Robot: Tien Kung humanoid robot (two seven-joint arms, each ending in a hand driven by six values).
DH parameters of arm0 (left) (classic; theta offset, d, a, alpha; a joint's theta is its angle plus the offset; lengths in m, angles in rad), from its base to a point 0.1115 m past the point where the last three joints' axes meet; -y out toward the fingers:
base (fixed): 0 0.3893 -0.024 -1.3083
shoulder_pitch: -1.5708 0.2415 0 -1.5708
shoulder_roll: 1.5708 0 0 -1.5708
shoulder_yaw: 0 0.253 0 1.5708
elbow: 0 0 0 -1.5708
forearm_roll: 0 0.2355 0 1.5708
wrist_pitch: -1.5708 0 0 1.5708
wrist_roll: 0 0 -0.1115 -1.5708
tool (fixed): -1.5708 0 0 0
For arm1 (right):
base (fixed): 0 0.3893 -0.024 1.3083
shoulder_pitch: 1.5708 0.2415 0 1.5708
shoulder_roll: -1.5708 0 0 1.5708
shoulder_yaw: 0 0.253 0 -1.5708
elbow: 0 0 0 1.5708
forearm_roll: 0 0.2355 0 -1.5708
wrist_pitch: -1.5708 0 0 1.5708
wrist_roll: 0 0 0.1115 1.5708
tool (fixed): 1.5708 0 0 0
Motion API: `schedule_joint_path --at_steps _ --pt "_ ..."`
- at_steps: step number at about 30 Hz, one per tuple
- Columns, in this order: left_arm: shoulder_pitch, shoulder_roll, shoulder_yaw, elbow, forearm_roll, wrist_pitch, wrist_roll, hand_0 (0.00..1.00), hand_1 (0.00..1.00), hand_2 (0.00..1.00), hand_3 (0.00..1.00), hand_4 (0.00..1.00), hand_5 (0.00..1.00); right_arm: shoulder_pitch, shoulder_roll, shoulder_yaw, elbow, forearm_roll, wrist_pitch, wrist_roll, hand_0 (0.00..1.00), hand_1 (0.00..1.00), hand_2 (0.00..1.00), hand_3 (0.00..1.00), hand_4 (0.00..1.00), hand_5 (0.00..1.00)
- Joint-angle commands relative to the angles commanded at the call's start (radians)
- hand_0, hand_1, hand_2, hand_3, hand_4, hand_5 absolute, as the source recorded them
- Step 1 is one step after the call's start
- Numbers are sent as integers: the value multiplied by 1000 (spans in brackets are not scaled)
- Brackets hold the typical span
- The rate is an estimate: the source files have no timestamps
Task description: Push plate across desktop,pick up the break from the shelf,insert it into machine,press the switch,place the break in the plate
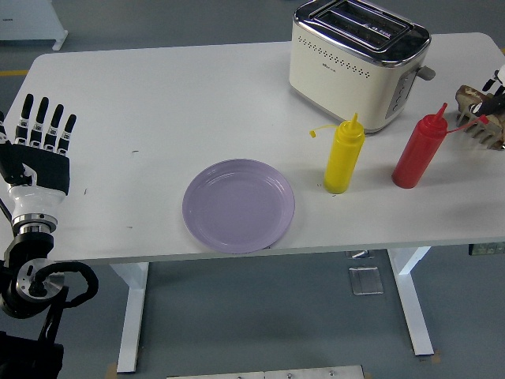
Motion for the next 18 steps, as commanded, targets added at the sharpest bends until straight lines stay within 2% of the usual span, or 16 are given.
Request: schedule_joint_path --at_steps 2,3,8,9,14,15,18 --pt "0 0 0 0 0 0 0 839 843 865 825 562 998 1 2 -5 -7 -2 -7 4 581 591 575 683 662 381" --pt "0 0 0 1 0 0 0 838 842 865 825 561 998 1 3 -8 -10 -4 -14 7 519 531 526 632 577 308" --pt "-1 0 1 1 0 0 0 838 842 865 825 561 998 2 6 -19 -18 -16 -53 19 519 531 526 632 577 308" --pt "-1 0 1 1 0 0 0 836 842 865 823 562 998 2 6 -21 -18 -19 -64 21 463 487 495 561 438 209" --pt "-1 -1 1 2 1 0 0 836 842 865 823 562 998 0 5 -21 -12 -31 -107 28 463 487 495 561 438 209" --pt "-1 -1 0 2 1 0 0 835 841 864 821 562 998 0 5 -20 -11 -33 -114 28 407 435 470 529 375 194" --pt "0 -1 0 2 1 0 0 835 841 864 821 562 998 -3 3 -10 -3 -47 -145 32 407 435 470 529 375 194"
